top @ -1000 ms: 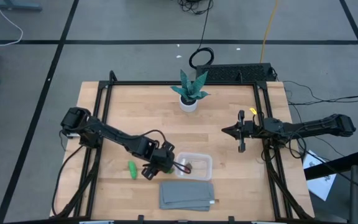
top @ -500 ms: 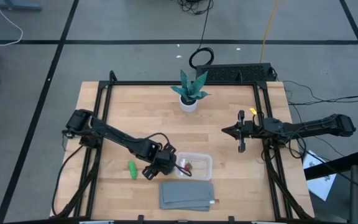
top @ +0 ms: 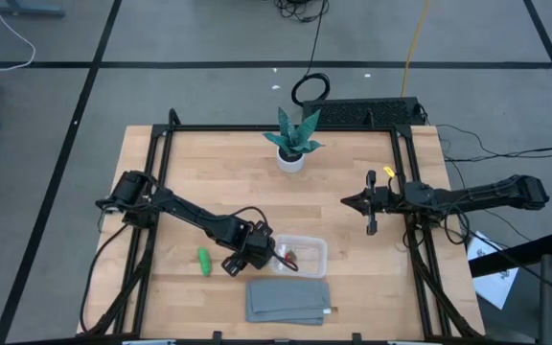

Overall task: Pick and placing Produce into tupperware
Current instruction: Put the orange carrot into the container

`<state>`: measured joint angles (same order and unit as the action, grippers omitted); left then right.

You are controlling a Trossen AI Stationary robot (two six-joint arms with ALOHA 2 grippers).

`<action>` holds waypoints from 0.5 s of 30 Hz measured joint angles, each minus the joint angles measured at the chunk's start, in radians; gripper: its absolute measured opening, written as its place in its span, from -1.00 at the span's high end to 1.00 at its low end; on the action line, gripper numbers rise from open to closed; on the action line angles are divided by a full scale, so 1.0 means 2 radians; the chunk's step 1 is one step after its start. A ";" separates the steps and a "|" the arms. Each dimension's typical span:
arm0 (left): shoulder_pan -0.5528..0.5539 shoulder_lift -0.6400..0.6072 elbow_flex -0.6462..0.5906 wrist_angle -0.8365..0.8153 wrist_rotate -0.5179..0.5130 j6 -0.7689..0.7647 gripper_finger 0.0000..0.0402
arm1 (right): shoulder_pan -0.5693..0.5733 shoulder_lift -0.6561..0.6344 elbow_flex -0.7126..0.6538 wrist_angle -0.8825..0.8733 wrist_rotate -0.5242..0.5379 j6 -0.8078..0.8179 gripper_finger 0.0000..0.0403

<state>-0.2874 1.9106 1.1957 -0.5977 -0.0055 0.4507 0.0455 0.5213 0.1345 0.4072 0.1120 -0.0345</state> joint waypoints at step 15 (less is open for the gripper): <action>0.000 0.000 0.000 0.003 0.001 0.000 -0.45 | 0.000 0.000 0.000 0.000 0.000 0.000 1.00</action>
<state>-0.2874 1.9114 1.1954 -0.5920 -0.0039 0.4503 0.0454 0.5217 0.1345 0.4072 0.1120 -0.0349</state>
